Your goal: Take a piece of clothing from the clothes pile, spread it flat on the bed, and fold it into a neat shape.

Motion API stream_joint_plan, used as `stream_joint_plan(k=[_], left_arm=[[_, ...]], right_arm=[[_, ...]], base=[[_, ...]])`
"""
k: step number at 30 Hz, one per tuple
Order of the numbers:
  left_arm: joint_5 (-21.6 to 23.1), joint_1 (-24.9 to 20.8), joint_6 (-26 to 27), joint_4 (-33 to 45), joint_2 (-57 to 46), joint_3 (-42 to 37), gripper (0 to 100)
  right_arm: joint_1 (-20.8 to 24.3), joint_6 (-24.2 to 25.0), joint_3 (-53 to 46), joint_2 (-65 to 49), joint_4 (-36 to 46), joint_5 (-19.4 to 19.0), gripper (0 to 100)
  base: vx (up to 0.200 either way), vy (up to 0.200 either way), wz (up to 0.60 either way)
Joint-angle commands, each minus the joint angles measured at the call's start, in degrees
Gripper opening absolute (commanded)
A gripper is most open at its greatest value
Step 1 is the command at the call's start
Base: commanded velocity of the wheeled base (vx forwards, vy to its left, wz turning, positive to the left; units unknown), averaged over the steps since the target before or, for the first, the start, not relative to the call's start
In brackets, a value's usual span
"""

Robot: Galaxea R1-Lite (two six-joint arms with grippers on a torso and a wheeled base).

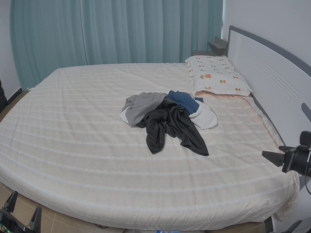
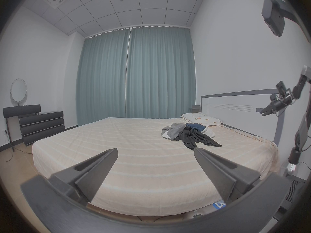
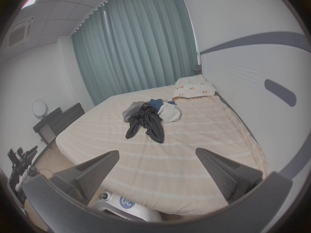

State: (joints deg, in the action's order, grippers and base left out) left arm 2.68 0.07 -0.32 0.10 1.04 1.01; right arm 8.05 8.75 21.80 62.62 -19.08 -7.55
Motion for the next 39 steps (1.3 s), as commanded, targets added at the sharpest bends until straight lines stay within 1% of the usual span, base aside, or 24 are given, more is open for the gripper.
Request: stream_joint_plan(k=[1,8,11,12,20,25,26,33,39], left_arm=[[0.04,0.01,-0.03,-0.01,-0.95,-0.92,100],[0.04,0.01,-0.03,-0.01,-0.95,-0.92,100],[0.04,0.01,-0.03,-0.01,-0.95,-0.92,100],[0.04,0.01,-0.03,-0.01,-0.95,-0.92,100],[0.04,0.01,-0.03,-0.01,-0.95,-0.92,100],[-0.05,0.01,-0.03,-0.01,-0.95,-0.92,100],[0.04,0.01,-0.03,-0.01,-0.95,-0.92,100],[-0.05,0.01,-0.03,-0.01,-0.95,-0.92,100],[0.04,0.01,-0.03,-0.01,-0.95,-0.92,100]], right_arm=[[7.42,12.43,21.01,49.0,-16.08,8.95,100],[8.57,14.71,32.52,61.39,-15.46,9.92,100],[8.83,14.71,35.95,64.91,-15.37,10.97,100],[9.0,14.71,38.06,67.1,-15.37,11.85,100],[9.8,14.63,44.56,75.28,-15.2,12.29,100],[9.53,14.71,47.46,79.06,-15.29,12.29,100],[9.27,14.71,49.31,80.99,-15.29,12.29,100],[9.62,16.03,55.81,83.63,-15.02,12.29,100],[10.32,16.3,57.04,83.98,-15.02,12.29,100]], base=[[0.0,0.0,0.0],[0.0,0.0,0.0],[0.0,0.0,0.0],[0.0,0.0,0.0],[0.0,0.0,0.0],[0.0,0.0,0.0],[0.0,0.0,0.0],[0.0,0.0,0.0],[0.0,0.0,0.0]])
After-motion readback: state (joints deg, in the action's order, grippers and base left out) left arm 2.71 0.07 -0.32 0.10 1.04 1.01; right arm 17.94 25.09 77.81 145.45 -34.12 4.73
